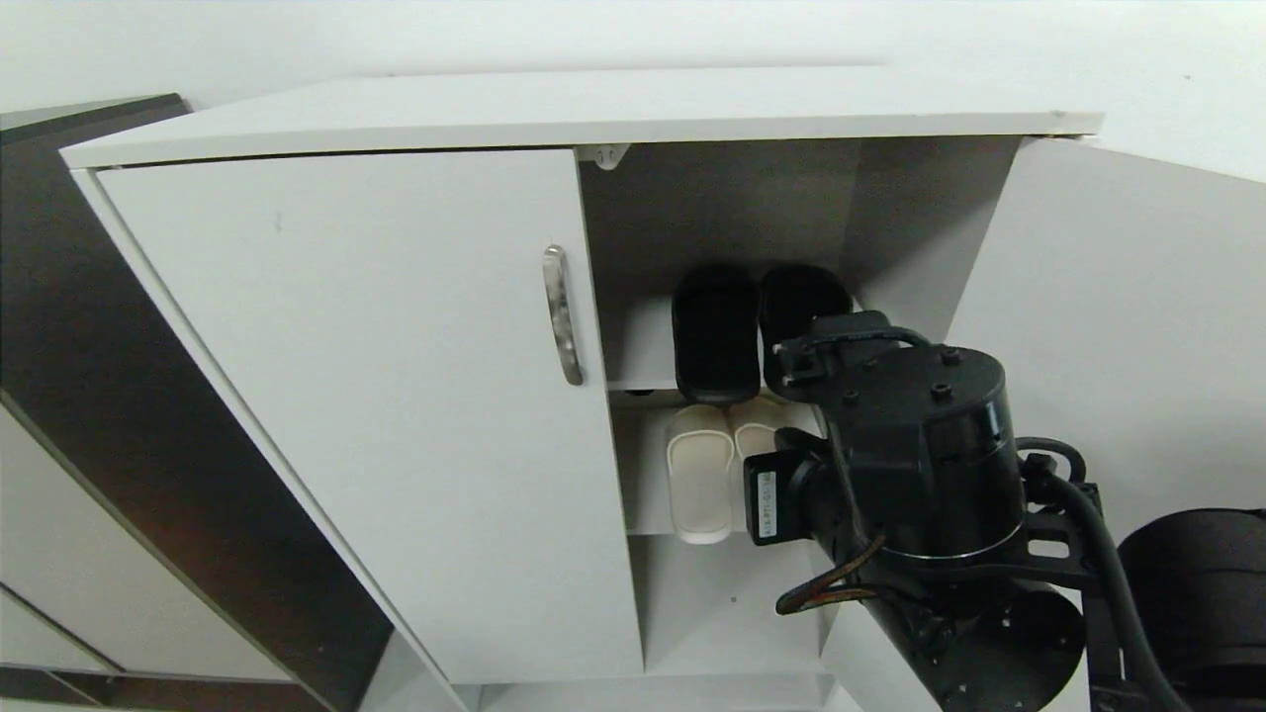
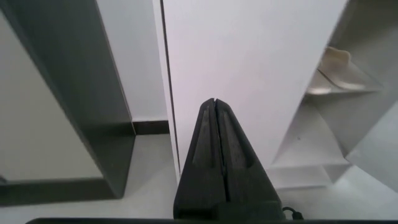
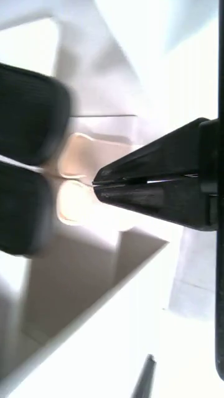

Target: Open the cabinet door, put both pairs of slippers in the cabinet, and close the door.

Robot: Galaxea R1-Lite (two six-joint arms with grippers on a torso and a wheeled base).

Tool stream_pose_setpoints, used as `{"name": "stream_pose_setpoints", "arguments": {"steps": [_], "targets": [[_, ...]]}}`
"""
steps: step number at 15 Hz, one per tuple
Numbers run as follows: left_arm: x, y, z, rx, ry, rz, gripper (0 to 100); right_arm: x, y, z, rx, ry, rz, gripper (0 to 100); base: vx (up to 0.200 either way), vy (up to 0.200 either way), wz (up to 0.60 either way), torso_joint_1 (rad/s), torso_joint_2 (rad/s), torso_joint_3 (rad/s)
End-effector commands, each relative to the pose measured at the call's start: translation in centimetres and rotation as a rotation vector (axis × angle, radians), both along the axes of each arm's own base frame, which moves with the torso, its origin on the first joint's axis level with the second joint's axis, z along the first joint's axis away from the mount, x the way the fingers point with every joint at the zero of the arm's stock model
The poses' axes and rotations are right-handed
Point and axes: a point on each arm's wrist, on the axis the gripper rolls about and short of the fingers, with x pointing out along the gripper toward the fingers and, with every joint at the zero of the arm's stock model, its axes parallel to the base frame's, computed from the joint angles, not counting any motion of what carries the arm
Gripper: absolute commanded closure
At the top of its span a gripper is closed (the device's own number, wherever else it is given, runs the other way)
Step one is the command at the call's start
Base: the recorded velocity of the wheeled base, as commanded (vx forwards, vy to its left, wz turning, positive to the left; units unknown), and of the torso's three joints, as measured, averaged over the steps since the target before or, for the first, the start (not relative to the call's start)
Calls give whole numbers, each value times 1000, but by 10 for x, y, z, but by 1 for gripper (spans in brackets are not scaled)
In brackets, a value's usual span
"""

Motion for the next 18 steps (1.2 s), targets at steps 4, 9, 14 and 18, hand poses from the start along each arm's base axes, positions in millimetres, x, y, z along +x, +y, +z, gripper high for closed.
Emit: {"name": "stream_pose_setpoints", "arguments": {"steps": [4, 9, 14, 18], "targets": [[0, 0, 0, -2, 2, 0, 100, 4, -7, -3, -11, 7, -20, 100, -200, 0, 0, -1, 1, 4], [0, 0, 0, 0, 2, 0, 100, 6, -11, -7, -37, -4, -27, 100, -200, 0, 0, 3, 3, 3], [0, 0, 0, 0, 2, 0, 100, 6, -11, -8, -36, -6, -27, 100, -160, 0, 0, 1, 2, 0], [0, 0, 0, 0, 2, 0, 100, 7, -12, -8, -30, -9, -27, 100, 0, 0, 0, 0, 0, 0]]}}
